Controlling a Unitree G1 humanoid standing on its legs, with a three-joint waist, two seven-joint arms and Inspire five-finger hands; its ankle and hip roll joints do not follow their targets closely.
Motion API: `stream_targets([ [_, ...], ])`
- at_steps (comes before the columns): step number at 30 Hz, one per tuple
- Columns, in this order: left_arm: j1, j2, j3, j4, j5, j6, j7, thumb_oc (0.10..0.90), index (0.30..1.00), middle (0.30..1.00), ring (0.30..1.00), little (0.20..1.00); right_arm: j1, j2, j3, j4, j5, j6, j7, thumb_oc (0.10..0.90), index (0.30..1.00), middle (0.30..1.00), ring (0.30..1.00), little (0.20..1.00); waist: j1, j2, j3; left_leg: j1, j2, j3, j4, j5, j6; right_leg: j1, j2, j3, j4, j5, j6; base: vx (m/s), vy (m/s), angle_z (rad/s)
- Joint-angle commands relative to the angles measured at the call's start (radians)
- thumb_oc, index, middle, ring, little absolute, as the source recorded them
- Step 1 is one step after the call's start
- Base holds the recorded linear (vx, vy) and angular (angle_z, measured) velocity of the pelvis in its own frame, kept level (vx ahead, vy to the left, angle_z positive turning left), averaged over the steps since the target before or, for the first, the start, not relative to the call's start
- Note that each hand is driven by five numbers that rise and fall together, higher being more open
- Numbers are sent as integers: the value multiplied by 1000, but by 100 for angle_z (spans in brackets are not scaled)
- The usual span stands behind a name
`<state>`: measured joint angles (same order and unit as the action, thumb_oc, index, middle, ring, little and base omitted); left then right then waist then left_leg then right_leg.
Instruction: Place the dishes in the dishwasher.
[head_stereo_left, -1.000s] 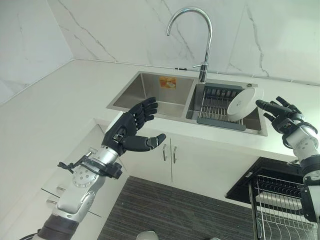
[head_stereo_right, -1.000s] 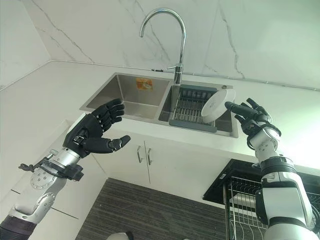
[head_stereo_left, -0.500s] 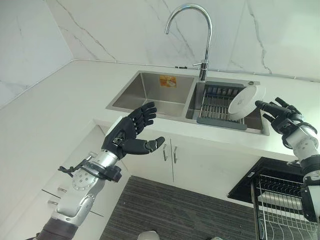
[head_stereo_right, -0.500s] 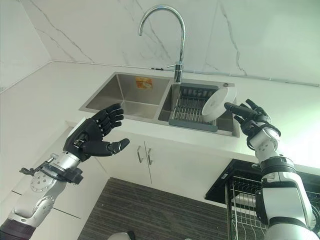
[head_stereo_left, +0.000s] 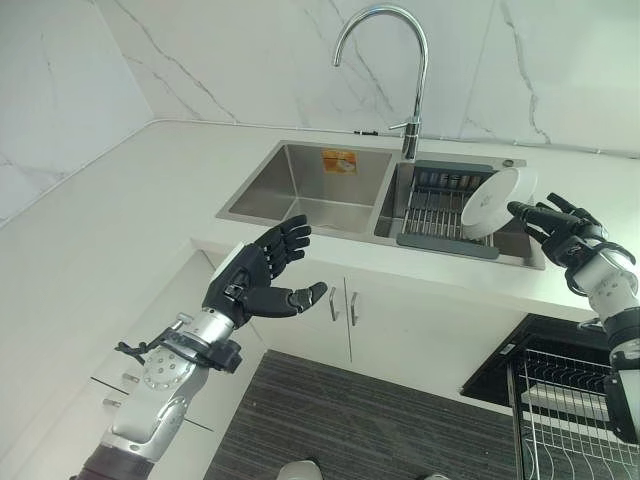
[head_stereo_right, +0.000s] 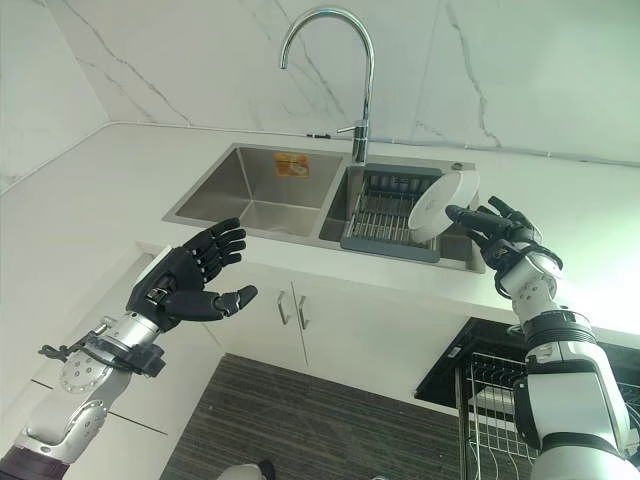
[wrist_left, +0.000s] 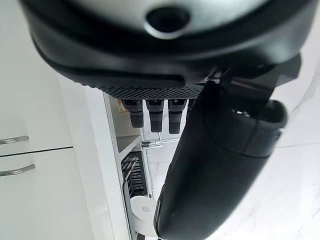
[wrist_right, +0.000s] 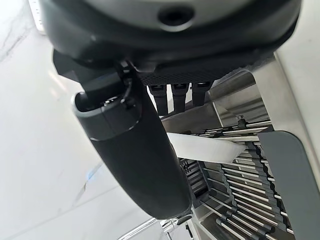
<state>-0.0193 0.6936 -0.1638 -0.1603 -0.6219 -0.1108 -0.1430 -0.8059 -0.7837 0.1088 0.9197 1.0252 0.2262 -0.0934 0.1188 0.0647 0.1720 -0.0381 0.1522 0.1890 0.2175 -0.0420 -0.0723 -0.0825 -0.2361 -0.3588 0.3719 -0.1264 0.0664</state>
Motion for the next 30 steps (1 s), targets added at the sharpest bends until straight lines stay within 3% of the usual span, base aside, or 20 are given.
stream_targets([
  [1,-75,46,37,-130,-23,-124,13,800,900,900,900,900,-232,-85,48,-27,22,-82,47,800,900,900,900,900,16,-12,-25,-40,13,-132,83,-117,-87,42,45,25,-72,-76,36,-86,19,0],
  [16,-116,68,17,-111,-49,-223,69,800,900,900,900,900,-374,-141,135,-45,30,-105,63,800,900,900,900,900,-4,46,76,-139,-20,-146,83,-91,-80,-72,21,77,-72,-33,46,-97,33,-2],
  [30,-117,65,17,-135,-20,-215,108,800,900,900,900,900,-410,-158,154,-70,0,-144,82,800,900,900,900,900,-3,25,90,-162,-12,-143,83,-88,-77,-95,25,92,-72,-27,45,-19,3,-2],
])
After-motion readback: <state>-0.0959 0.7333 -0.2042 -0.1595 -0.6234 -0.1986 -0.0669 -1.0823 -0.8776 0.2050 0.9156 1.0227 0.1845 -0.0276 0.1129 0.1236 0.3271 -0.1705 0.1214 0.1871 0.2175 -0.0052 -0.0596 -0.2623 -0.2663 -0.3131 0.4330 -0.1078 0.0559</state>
